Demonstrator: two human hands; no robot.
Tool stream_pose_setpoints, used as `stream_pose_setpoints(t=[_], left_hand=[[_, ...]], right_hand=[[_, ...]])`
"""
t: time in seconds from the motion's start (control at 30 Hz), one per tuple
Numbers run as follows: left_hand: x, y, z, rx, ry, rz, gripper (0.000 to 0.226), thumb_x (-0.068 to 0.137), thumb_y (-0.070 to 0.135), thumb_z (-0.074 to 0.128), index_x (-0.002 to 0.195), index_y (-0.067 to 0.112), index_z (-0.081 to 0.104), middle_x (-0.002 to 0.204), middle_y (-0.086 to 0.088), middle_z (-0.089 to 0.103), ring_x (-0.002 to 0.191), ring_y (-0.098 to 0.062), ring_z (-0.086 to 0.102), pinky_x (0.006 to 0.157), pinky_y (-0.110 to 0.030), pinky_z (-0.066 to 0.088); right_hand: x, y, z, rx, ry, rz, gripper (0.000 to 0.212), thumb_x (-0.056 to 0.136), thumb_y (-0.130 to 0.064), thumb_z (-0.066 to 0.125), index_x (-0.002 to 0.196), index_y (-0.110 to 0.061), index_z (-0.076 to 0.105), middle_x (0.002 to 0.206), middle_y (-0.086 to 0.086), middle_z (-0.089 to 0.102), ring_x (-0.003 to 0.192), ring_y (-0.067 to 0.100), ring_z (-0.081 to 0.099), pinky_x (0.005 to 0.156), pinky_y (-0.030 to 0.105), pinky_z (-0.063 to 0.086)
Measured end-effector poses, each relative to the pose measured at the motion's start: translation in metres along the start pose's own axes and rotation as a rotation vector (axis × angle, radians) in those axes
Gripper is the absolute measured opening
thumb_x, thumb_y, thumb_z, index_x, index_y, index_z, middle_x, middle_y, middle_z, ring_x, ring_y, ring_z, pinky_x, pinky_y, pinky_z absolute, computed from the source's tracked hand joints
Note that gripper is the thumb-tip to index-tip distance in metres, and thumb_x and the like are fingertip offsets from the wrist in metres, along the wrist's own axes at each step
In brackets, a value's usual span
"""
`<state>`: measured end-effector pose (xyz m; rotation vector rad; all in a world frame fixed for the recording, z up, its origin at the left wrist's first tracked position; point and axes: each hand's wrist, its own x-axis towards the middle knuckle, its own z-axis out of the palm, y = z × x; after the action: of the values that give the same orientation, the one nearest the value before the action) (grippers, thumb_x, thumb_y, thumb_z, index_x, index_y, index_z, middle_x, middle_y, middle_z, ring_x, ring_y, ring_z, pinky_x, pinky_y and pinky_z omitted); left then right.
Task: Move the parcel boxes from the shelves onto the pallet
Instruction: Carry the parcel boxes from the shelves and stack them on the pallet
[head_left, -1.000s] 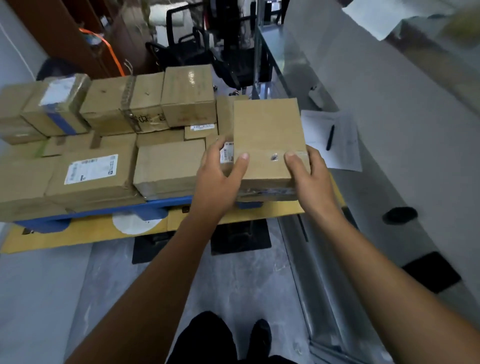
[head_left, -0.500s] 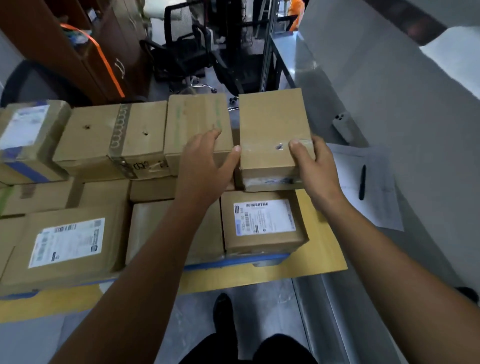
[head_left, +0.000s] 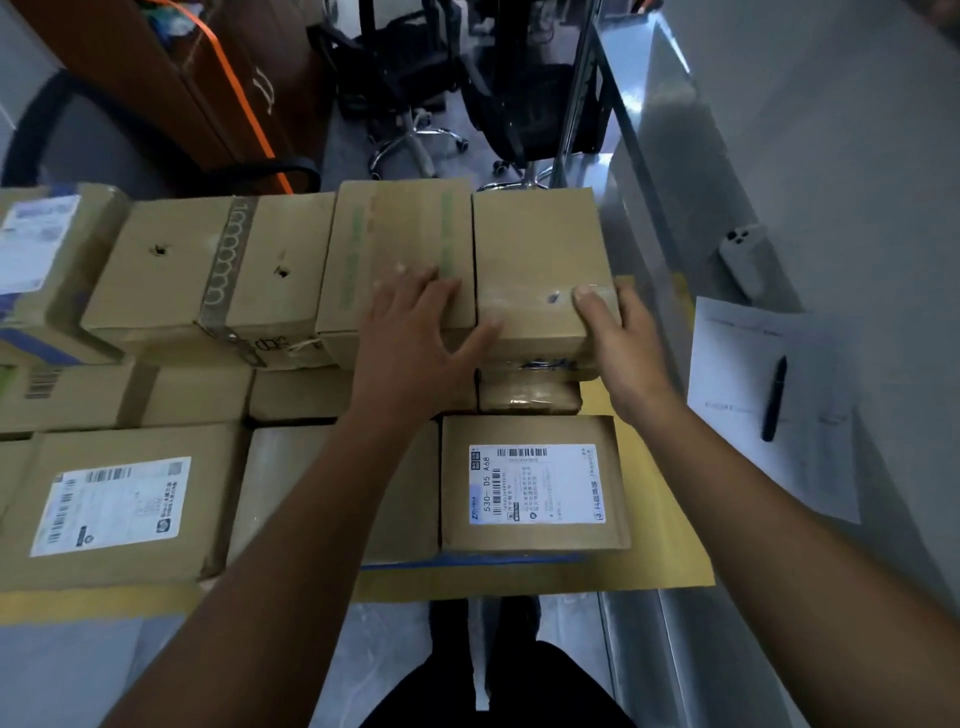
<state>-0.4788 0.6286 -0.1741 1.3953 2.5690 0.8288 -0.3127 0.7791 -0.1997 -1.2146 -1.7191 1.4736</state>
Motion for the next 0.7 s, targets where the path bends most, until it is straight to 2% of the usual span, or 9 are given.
stream_pose_setpoints(t=[0.07, 0.13, 0.2, 0.3, 0.4, 0.57, 0.7], left_hand=[[0.000, 0.001, -0.001, 0.011, -0.013, -0.003, 0.071, 0.095, 0.065, 0.056, 0.147, 0.016, 0.055, 0.160, -0.007, 0.043, 0.155, -0.029, 0.026, 0.126, -0.051, 0.020], [-0.001, 0.002, -0.002, 0.010, -0.026, -0.004, 0.072, 0.094, 0.065, 0.057, 0.146, 0.016, 0.055, 0.159, -0.007, 0.043, 0.154, -0.030, 0.026, 0.126, -0.050, 0.021], [0.000, 0.003, -0.003, 0.014, -0.036, -0.006, 0.071, 0.095, 0.063, 0.059, 0.147, 0.016, 0.054, 0.160, -0.007, 0.042, 0.155, -0.030, 0.026, 0.126, -0.051, 0.020], [-0.002, 0.005, -0.006, 0.002, -0.027, -0.009, 0.071, 0.096, 0.061, 0.061, 0.148, 0.015, 0.053, 0.160, -0.007, 0.042, 0.155, -0.029, 0.025, 0.127, -0.052, 0.020], [-0.008, 0.010, -0.009, -0.051, 0.008, 0.004, 0.072, 0.095, 0.061, 0.061, 0.148, 0.014, 0.052, 0.159, -0.008, 0.044, 0.155, -0.028, 0.026, 0.127, -0.052, 0.021], [-0.025, 0.023, -0.009, -0.144, 0.020, 0.087, 0.080, 0.090, 0.067, 0.052, 0.148, 0.011, 0.051, 0.156, -0.010, 0.047, 0.152, -0.029, 0.031, 0.126, -0.051, 0.024], [-0.037, 0.031, -0.006, -0.183, -0.020, 0.214, 0.076, 0.092, 0.057, 0.060, 0.148, 0.006, 0.050, 0.155, -0.014, 0.049, 0.152, -0.035, 0.033, 0.126, -0.053, 0.024]], right_hand=[[0.002, 0.004, -0.002, 0.011, -0.020, 0.014, 0.029, 0.099, -0.047, 0.063, 0.125, -0.036, 0.065, 0.120, -0.015, 0.069, 0.110, 0.001, 0.065, 0.092, 0.025, 0.051], [0.003, 0.007, -0.003, 0.022, -0.039, 0.012, 0.024, 0.095, -0.053, 0.064, 0.117, -0.042, 0.064, 0.110, -0.025, 0.070, 0.103, -0.007, 0.065, 0.089, 0.025, 0.050], [0.003, 0.008, -0.005, 0.029, -0.056, 0.006, 0.037, 0.089, -0.062, 0.064, 0.121, -0.042, 0.063, 0.112, -0.024, 0.070, 0.103, -0.008, 0.065, 0.092, 0.027, 0.052], [0.002, 0.008, -0.009, 0.055, -0.109, 0.020, 0.065, 0.085, -0.072, 0.058, 0.138, -0.036, 0.058, 0.132, -0.013, 0.064, 0.121, 0.005, 0.062, 0.107, 0.044, 0.052], [-0.004, 0.005, -0.015, 0.056, -0.110, 0.049, 0.083, 0.083, -0.081, 0.051, 0.151, -0.035, 0.049, 0.145, -0.012, 0.056, 0.135, 0.011, 0.053, 0.115, 0.053, 0.046], [-0.033, 0.005, -0.028, -0.050, -0.017, 0.006, 0.094, 0.081, -0.087, 0.045, 0.160, -0.037, 0.037, 0.156, -0.020, 0.043, 0.140, 0.003, 0.042, 0.122, 0.043, 0.035], [-0.073, 0.007, -0.036, -0.143, 0.075, -0.041, 0.087, 0.088, -0.081, 0.048, 0.161, -0.035, 0.037, 0.164, -0.011, 0.040, 0.148, 0.009, 0.041, 0.124, 0.047, 0.034]])
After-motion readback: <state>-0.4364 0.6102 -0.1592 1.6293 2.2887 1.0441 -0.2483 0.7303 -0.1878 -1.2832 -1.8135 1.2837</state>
